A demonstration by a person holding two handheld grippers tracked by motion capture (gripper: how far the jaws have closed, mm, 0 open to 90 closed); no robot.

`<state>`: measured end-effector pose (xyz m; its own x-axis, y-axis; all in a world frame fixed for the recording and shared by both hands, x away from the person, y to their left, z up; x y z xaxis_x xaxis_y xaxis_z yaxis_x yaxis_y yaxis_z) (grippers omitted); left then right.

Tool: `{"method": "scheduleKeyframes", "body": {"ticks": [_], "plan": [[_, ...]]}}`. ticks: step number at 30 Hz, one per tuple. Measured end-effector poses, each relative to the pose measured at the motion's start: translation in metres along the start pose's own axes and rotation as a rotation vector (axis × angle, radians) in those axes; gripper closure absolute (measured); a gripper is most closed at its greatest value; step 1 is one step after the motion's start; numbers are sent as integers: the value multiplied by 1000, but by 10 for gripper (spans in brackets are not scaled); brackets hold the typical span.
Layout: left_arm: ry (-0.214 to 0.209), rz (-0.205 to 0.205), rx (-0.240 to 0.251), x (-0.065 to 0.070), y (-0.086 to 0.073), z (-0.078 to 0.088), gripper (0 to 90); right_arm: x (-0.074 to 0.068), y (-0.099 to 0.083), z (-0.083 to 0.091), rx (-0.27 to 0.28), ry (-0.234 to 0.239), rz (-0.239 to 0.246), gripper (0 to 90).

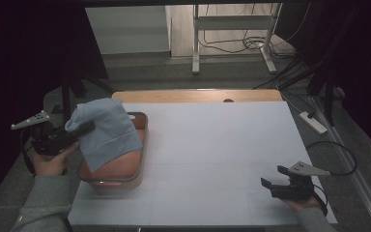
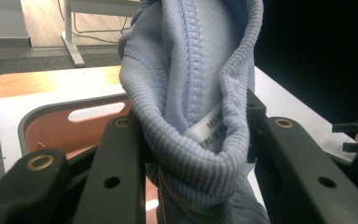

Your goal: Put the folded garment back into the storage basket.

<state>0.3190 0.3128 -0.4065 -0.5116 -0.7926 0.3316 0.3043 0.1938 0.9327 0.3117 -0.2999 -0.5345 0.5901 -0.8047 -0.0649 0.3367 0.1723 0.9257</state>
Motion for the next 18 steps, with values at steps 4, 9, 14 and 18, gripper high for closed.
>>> {"method": "scheduleKeyframes", "body": {"ticks": [4,9,14,18], "plan": [[10,-5,-24,-4,-2,0,629,0,0,0,-1,0,0,152],[19,-15,-56,-10,-4,0,629,0,0,0,0,2,-1,152],[22,-25,-105,-17,-5,0,629,0,-1,-1,-2,2,1,152],[18,-28,-135,-19,-8,-3,629,0,-1,-1,-3,2,2,152]]}}
Point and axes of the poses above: each handheld gripper's, and its own axes: z roughly backward along the jaws, y roughly out of its top, x roughly to its right, the point moved 6 cm from there along -z, roughly forward along the jaws, and after that the axes turned 13 degrees about x, right-handed, at the moved point
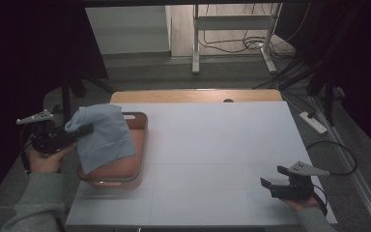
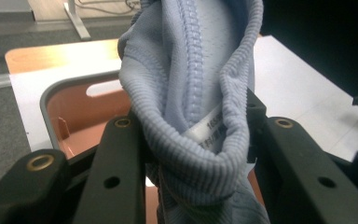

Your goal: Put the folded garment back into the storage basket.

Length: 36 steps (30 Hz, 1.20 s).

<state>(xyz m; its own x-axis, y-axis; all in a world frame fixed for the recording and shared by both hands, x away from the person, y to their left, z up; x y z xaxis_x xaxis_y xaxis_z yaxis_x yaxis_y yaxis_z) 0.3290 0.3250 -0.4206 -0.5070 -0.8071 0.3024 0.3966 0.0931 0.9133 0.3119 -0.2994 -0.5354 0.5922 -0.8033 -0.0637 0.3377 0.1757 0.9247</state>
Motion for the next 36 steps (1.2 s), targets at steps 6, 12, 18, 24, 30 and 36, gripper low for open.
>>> {"method": "scheduleKeyframes", "body": {"ticks": [6,12,18,24,30,36], "plan": [[0,-27,-67,1,-8,-13,629,0,0,0,-1,0,0,153],[16,-49,-135,0,-16,-25,628,0,0,0,-1,-1,-1,153],[16,-58,-180,-1,-22,-34,628,1,-1,0,-2,-1,-2,153],[18,-69,-224,-1,-28,-43,627,1,-1,0,-3,-2,-2,153],[21,-72,-256,-1,-33,-53,623,1,-1,0,-2,-1,-3,153],[38,-78,-265,-1,-36,-58,610,1,-1,0,-3,-2,-3,153]]}}
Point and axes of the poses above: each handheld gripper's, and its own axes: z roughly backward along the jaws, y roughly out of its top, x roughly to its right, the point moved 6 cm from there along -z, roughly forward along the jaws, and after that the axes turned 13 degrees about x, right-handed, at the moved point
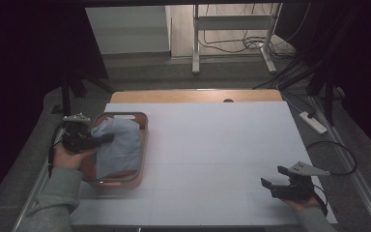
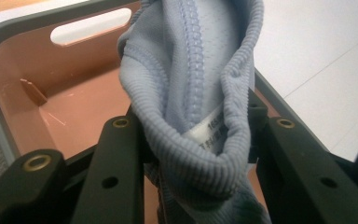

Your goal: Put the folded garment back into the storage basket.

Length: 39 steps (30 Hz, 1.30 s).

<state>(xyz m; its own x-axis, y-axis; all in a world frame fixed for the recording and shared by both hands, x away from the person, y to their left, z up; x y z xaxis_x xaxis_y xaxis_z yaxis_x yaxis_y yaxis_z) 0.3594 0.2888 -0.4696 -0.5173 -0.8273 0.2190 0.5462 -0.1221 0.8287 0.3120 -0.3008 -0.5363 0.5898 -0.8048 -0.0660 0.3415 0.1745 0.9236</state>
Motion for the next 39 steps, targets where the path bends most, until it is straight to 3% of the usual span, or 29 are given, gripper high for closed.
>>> {"method": "scheduleKeyframes", "body": {"ticks": [2,4,6,8,15,27,33,39], "plan": [[46,1,13,-3,1,0,526,0,0,0,-1,1,1,153],[64,37,55,-4,5,2,293,0,0,0,-2,1,0,153],[92,52,104,-4,10,8,201,0,0,0,-2,0,0,153],[113,42,136,-1,12,14,197,0,0,0,-1,0,1,153],[32,47,166,18,6,15,192,0,0,1,-1,-2,0,153],[-41,0,214,55,-6,17,218,0,0,2,2,-5,0,153],[-82,-30,211,82,-19,13,215,-1,1,1,3,-5,3,153],[-109,-28,204,100,-36,8,207,1,2,3,12,-8,0,153]]}}
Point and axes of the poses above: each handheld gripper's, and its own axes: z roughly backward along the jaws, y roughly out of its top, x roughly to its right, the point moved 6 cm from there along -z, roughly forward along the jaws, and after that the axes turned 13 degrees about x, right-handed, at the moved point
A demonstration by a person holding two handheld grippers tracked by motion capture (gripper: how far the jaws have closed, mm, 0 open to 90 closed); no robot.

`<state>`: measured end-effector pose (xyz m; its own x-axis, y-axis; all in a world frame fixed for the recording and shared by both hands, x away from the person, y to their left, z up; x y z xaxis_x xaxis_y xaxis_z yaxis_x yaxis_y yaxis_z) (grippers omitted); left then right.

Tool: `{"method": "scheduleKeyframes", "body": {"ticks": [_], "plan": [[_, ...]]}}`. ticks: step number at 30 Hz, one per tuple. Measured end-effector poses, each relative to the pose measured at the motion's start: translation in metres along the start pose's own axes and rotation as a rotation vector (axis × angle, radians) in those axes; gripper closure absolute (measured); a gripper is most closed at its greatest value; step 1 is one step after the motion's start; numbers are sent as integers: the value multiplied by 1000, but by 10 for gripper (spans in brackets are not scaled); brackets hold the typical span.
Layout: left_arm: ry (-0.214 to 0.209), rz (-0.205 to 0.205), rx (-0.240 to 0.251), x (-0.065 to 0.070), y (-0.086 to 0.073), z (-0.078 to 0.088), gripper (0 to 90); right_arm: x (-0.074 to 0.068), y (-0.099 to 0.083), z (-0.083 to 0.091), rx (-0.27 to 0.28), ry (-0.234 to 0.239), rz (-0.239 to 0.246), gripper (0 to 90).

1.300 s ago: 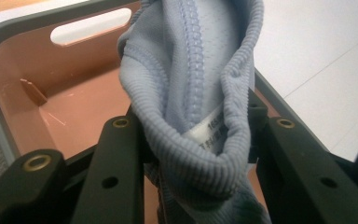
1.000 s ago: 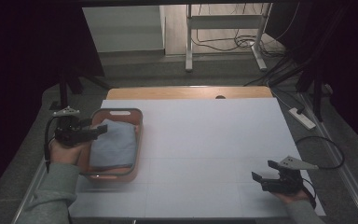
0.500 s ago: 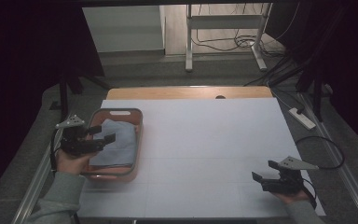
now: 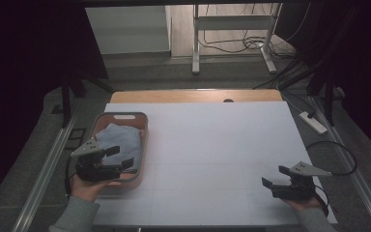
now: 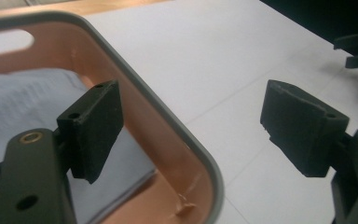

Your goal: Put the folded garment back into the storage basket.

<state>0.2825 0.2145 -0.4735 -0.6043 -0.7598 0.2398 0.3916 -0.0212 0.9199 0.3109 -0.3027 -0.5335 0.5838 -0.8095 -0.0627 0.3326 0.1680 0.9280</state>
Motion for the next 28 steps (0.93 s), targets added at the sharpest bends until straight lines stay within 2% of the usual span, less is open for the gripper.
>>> {"method": "scheduleKeyframes", "body": {"ticks": [4,12,16,28], "plan": [[-11,8,9,6,-8,-1,208,0,1,0,5,1,1,153],[-41,-7,-17,19,-22,-8,206,1,1,1,14,-4,3,154],[-44,-7,-29,20,-26,-12,204,2,2,2,21,-9,6,155],[-50,-11,-26,21,-28,-13,205,2,3,3,36,-5,14,153]]}}
Point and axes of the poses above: each handheld gripper's, and its own axes: z roughly backward along the jaws, y roughly out of its top, x roughly to its right, the point moved 6 cm from there along -z, roughly forward along the jaws, and after that the axes turned 13 degrees about x, right-handed, at the moved point
